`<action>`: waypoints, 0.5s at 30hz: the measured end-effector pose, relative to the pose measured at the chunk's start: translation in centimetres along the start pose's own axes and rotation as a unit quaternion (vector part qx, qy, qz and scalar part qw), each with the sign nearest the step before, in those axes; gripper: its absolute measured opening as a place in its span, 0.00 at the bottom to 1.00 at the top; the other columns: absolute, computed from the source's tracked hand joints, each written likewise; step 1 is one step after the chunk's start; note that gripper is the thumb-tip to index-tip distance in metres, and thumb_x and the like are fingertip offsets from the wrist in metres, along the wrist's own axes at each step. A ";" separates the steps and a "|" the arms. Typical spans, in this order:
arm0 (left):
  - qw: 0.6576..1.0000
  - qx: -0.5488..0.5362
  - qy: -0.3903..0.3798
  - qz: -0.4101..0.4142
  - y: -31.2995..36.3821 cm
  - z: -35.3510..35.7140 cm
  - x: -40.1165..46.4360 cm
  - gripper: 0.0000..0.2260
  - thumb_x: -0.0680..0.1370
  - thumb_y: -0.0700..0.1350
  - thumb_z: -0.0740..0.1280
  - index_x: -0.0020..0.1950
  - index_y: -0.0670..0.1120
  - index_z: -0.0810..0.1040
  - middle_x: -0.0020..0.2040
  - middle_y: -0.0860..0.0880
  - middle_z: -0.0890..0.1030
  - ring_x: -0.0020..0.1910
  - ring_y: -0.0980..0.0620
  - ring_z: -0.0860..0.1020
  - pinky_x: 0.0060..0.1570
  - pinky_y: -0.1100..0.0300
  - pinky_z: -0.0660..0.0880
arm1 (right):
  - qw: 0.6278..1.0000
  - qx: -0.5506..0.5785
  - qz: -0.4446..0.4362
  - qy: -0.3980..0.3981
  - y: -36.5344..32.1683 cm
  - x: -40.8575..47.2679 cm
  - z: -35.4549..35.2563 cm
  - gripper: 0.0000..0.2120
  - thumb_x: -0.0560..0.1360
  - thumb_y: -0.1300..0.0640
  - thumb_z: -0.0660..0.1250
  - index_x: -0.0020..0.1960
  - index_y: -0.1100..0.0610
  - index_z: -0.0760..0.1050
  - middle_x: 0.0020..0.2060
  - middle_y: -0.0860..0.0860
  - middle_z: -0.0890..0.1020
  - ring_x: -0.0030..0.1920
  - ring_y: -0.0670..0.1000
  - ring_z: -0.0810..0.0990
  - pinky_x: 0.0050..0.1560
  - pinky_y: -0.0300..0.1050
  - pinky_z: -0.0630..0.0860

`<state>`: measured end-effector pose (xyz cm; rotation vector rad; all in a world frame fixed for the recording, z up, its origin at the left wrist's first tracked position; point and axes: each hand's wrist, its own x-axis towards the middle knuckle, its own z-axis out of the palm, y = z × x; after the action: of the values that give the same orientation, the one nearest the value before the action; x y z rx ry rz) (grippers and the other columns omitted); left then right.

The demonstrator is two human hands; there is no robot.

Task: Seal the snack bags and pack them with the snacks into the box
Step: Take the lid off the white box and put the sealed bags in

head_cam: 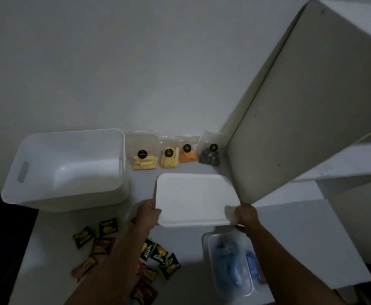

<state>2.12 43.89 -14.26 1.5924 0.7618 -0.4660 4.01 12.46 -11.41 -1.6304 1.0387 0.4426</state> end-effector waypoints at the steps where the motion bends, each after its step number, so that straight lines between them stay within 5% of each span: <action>1: 1.000 0.004 0.001 -0.008 -0.1 0.7 0.2 0.21 0.80 0.35 0.67 0.73 0.40 0.72 0.69 0.39 0.76 0.52 0.42 0.79 0.51 0.47 0.80 | 1.000 0.005 0.000 -0.017 0.0 0.7 -0.2 0.14 0.80 0.66 0.63 0.65 0.60 0.74 0.50 0.59 0.78 0.41 0.53 0.75 0.38 0.50 0.78; 5: 0.999 -0.023 0.007 -0.023 -0.3 3.1 -0.1 0.23 0.80 0.40 0.70 0.74 0.42 0.71 0.70 0.41 0.73 0.55 0.47 0.74 0.47 0.58 0.72 | 0.996 -0.061 -0.009 -0.069 -0.3 3.1 -0.5 0.24 0.78 0.61 0.69 0.73 0.56 0.69 0.55 0.58 0.76 0.46 0.55 0.76 0.49 0.55 0.80; 10: 0.998 -0.051 0.033 0.009 -0.8 4.3 0.0 0.20 0.80 0.41 0.70 0.71 0.44 0.74 0.64 0.45 0.74 0.57 0.48 0.74 0.53 0.57 0.71 | 0.991 -0.101 -0.010 -0.090 -0.5 5.2 -0.3 0.26 0.77 0.56 0.71 0.73 0.54 0.69 0.62 0.59 0.75 0.56 0.60 0.77 0.52 0.57 0.81; 15: 0.994 0.041 0.085 0.060 -0.8 5.1 0.0 0.17 0.78 0.43 0.72 0.67 0.47 0.77 0.65 0.42 0.79 0.60 0.42 0.79 0.58 0.51 0.77 | 0.957 -0.278 -0.086 0.013 -0.1 4.6 1.2 0.30 0.74 0.47 0.70 0.71 0.61 0.71 0.64 0.62 0.77 0.63 0.64 0.78 0.63 0.57 0.77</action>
<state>2.17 38.98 -15.72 1.7596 0.7771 -0.2793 6.88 11.75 -15.10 -2.2100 0.8196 0.6347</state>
